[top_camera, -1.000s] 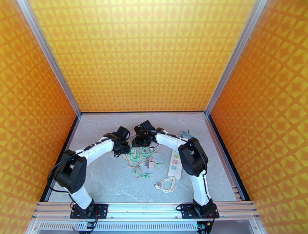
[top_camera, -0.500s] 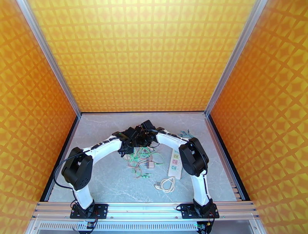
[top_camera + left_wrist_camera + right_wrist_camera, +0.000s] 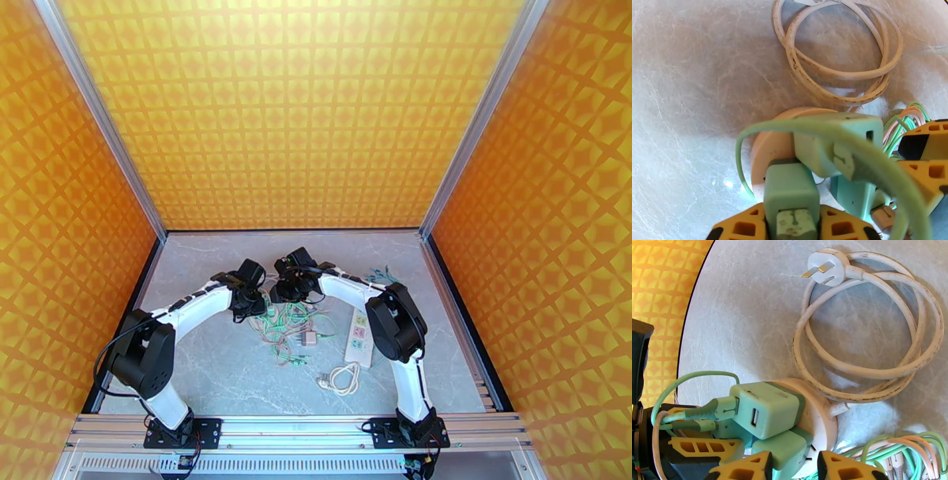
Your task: Pull the plug off the socket
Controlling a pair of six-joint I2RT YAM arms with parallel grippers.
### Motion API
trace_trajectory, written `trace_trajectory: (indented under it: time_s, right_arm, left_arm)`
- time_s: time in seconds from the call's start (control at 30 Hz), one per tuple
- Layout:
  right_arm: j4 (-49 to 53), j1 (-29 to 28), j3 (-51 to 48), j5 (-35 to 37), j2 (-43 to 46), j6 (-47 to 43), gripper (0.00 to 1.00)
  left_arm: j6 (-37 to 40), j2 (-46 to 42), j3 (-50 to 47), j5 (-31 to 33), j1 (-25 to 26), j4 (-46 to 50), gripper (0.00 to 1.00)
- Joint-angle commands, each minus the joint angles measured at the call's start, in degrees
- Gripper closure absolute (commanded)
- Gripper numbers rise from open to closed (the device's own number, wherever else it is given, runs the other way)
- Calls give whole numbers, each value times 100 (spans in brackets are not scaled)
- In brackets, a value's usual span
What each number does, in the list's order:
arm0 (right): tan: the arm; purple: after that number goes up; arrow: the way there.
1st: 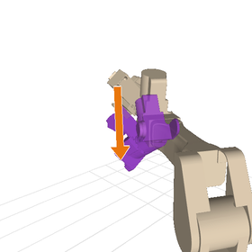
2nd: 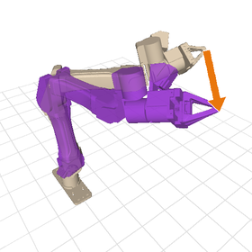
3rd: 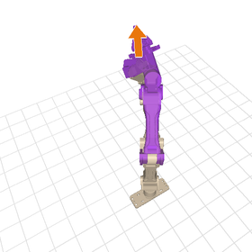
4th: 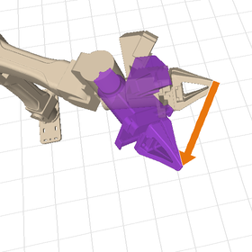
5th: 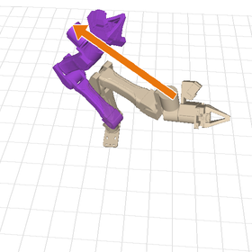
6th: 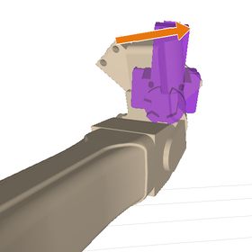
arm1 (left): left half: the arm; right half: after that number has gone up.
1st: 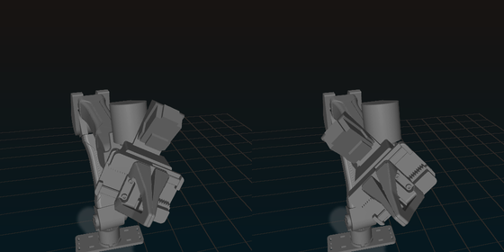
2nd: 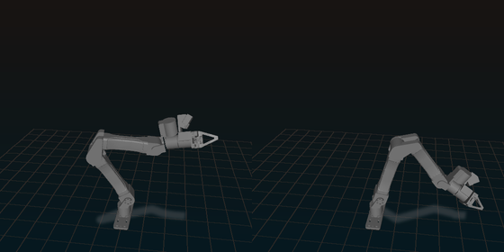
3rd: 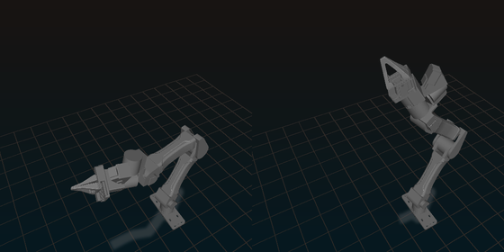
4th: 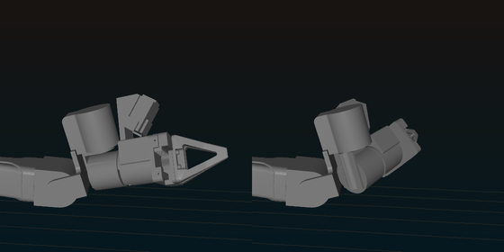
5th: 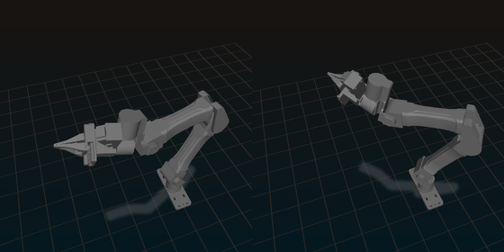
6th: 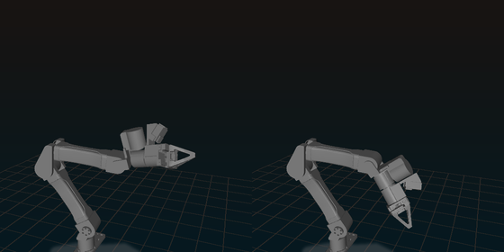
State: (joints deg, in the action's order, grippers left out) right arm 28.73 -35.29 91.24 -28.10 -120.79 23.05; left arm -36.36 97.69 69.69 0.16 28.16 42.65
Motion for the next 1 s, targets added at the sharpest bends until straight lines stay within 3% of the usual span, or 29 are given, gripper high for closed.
trace_trajectory:
  time_s: [0.0, 0.3, 0.63, 0.97]
  right_arm:
    - [853, -40, -341, 757, -544, -178, 65]
    - [885, -57, -309, 796, -561, -195, 65]
    - [915, -66, -265, 797, -603, -204, 65]
    - [959, -67, -258, 845, -613, -257, 65]
  left_arm:
    - [104, -240, 376, -248, 89, -171, 99]
    - [657, 537, 1230, 969, 919, 718, 99]
    - [522, 501, 1238, 945, 919, 676, 100]
    - [-124, -178, 329, 10, 154, -170, 100]
